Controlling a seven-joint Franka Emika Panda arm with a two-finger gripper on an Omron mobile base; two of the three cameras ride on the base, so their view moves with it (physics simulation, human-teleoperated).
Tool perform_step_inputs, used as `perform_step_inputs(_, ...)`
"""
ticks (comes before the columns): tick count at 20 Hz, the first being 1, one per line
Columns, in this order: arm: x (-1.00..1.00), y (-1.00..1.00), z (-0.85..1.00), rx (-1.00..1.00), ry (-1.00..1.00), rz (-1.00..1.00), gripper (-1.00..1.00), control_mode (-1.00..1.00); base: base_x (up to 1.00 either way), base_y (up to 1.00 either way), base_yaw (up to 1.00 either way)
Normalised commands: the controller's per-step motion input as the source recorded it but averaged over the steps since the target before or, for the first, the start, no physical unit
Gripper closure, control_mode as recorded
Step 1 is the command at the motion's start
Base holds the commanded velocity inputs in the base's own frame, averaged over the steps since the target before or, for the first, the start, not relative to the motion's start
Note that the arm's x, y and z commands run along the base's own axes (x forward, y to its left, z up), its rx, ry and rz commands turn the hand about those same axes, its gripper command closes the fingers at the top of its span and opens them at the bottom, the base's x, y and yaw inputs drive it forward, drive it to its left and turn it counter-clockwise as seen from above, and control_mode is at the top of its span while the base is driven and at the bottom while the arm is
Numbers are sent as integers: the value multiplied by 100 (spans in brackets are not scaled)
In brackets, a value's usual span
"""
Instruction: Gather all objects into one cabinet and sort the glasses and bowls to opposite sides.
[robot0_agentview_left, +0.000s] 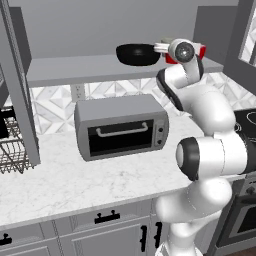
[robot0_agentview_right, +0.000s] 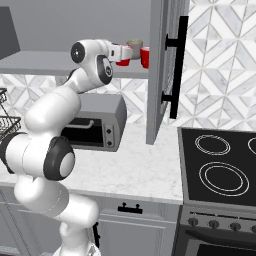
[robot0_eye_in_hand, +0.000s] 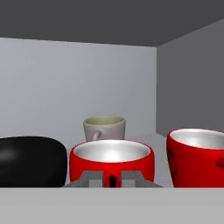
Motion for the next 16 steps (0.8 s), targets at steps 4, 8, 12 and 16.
perform_step_inputs(4,0,0,0,0,0,0,100,-100,0,0,0)
perform_step_inputs(8,0,11,-25,8,2,0,-100,-100,0,0,0)
perform_step_inputs(12,0,14,-22,12,3,0,-100,-100,0,0,0)
perform_step_inputs(16,0,0,0,7,0,0,-100,-100,0,0,0)
